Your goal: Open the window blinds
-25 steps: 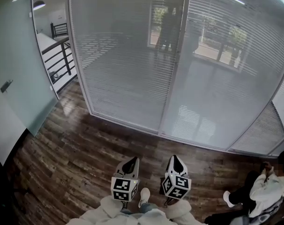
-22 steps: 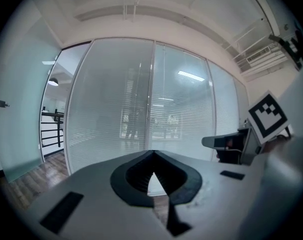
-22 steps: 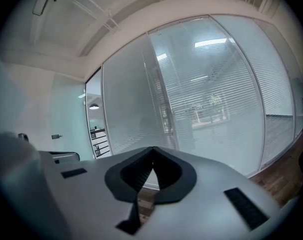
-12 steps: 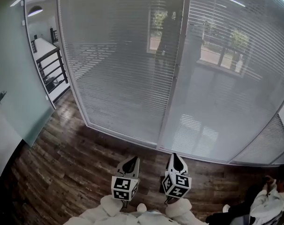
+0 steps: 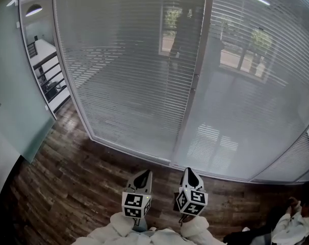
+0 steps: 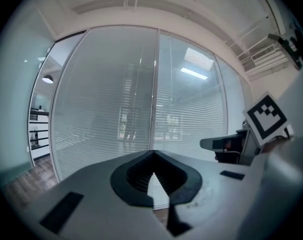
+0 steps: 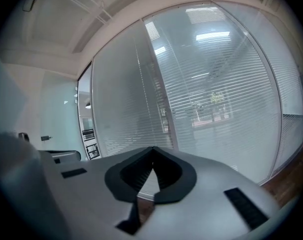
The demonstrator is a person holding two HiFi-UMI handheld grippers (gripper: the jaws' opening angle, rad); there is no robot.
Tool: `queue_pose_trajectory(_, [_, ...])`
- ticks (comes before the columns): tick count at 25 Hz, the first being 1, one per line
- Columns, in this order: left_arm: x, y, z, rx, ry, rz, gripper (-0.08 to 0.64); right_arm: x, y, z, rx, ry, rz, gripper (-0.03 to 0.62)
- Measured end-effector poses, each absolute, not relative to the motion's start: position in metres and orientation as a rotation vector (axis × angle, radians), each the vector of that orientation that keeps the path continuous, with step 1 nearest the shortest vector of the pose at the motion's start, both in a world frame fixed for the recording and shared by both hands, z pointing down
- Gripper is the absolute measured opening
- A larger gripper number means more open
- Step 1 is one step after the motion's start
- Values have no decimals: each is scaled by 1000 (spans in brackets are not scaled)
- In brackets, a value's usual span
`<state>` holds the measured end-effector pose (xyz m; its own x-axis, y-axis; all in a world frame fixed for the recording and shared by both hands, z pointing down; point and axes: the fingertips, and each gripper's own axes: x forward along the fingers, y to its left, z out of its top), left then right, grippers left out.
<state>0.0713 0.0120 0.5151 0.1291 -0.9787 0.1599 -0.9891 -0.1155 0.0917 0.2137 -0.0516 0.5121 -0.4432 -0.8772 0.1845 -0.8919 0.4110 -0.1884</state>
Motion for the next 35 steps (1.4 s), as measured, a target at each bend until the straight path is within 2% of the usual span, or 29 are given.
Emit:
queue_pose_trajectory(7, [31,-60,520,2260,-1927,58,2,178,-118,518,1678,-2540,384,12])
queue_pose_trajectory(19, [-81,-203,502,2334,-1877,65,2,65,-245,499,1764,-2531,393,12])
queue_pose_trajectory(31, [-141,-293,496,2431,-1799,111,2,10,-327,495,1874,-2482,426,12])
queue_pose_trajectory(35, [-148,-315,497,2420,-1792,99,2,13,-340,491,1889,-2416,250,12])
